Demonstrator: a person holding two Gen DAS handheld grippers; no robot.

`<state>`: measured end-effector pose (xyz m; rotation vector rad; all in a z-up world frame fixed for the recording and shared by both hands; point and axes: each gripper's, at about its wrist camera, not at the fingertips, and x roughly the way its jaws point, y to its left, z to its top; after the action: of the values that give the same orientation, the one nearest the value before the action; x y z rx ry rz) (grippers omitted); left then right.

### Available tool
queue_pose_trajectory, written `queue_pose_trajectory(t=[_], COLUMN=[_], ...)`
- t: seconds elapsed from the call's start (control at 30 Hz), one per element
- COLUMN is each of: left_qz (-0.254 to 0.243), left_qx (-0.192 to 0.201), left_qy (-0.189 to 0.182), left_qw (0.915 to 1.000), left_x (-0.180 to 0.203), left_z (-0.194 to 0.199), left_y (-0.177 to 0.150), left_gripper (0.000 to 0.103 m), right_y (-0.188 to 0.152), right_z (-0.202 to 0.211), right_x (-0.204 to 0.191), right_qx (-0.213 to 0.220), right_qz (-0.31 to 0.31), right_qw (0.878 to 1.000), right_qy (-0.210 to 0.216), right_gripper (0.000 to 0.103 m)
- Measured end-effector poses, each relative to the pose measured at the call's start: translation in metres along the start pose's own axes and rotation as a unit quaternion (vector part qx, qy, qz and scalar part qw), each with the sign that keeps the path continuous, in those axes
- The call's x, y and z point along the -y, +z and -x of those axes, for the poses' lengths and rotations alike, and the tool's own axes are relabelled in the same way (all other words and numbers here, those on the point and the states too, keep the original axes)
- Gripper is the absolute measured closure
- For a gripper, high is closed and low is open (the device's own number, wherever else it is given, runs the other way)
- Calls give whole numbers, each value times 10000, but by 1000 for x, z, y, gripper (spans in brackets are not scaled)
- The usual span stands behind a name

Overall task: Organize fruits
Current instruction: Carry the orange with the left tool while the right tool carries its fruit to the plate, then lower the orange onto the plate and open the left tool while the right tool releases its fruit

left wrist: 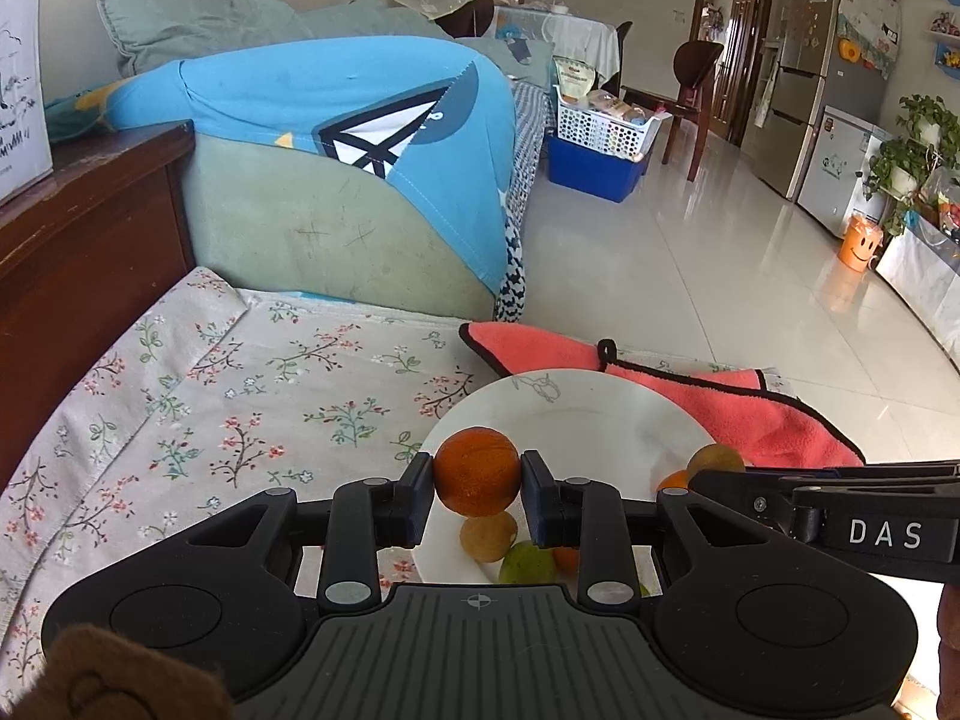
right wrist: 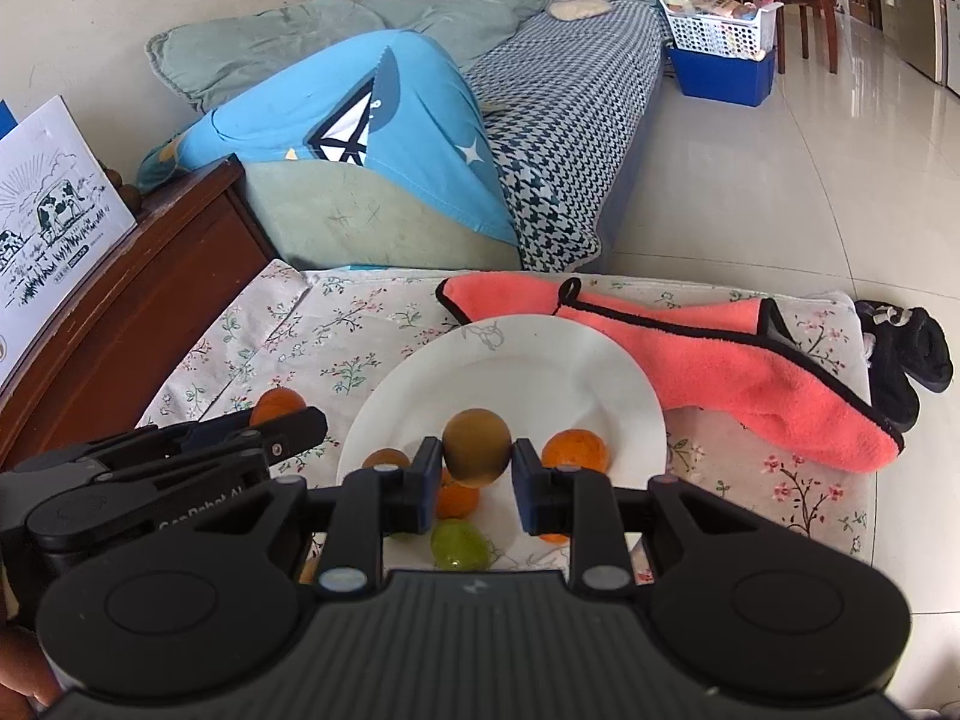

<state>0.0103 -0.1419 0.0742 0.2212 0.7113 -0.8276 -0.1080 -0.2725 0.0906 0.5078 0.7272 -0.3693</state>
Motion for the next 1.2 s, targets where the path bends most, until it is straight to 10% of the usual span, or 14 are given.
queue_pose_trajectory(t=[0.83, 0.97, 1.2], left_qz=[93, 39, 20], left_qx=[-327, -183, -102], left_qy=[126, 308, 722], left_qw=[9993, 9994, 9973], left_x=[8, 12, 12], left_z=[-54, -46, -32], left_y=[3, 5, 13], left_gripper=[72, 40, 16], right_y=[1, 2, 6], right_z=[-44, -43, -33], right_x=[22, 23, 22], right_qx=[-316, -328, -193], right_qz=[-679, -736, -737], right_qw=[9971, 9967, 9971], right_qy=[-131, -127, -59], right_gripper=[75, 74, 74])
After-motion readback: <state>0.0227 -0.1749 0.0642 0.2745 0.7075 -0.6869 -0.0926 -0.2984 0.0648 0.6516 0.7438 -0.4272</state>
